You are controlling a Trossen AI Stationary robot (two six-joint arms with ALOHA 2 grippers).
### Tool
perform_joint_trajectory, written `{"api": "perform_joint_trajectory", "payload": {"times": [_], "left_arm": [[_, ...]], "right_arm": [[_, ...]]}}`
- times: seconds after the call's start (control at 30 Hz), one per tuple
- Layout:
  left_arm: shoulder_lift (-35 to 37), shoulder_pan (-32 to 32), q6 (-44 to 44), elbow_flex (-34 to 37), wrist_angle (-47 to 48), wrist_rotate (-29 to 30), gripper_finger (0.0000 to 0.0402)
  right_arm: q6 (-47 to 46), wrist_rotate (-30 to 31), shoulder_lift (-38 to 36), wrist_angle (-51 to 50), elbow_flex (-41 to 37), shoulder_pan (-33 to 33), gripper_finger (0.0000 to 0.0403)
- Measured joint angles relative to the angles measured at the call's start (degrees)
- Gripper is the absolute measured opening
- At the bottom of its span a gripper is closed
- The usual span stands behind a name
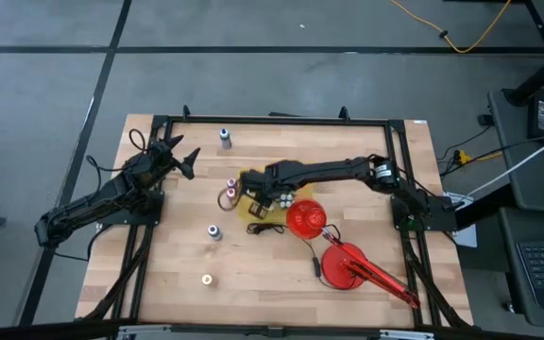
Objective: Pick & Place food coloring
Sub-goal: Put the large blue food coloring bottle into the yellow container
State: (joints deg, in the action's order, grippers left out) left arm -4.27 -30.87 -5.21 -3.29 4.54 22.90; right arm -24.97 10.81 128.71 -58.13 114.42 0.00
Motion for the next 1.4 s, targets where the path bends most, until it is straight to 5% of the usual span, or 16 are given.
{"api": "perform_joint_trajectory", "payload": {"times": [0.17,0.37,0.8,0.97,1.4], "left_arm": [[0.0,0.0,0.0,0.0,0.0,0.0,0.0365],[0.0,0.0,0.0,0.0,0.0,0.0,0.0364],[0.0,0.0,0.0,0.0,0.0,0.1,0.0365],[0.0,0.0,0.0,0.0,0.0,0.0,0.0364],[0.0,0.0,0.0,0.0,0.0,0.0,0.0363]], "right_arm": [[4.8,0.2,-3.8,9.0,-2.6,-3.9,0.0144],[10.9,0.1,-9.7,19.8,-10.0,-8.7,0.0213],[26.0,-0.4,-36.4,54.5,-45.7,-20.0,0.0386],[30.7,-0.2,-46.2,68.4,-58.1,-24.4,0.0397],[31.3,-1.5,-66.5,86.4,-83.4,-33.0,0.0398]]}}
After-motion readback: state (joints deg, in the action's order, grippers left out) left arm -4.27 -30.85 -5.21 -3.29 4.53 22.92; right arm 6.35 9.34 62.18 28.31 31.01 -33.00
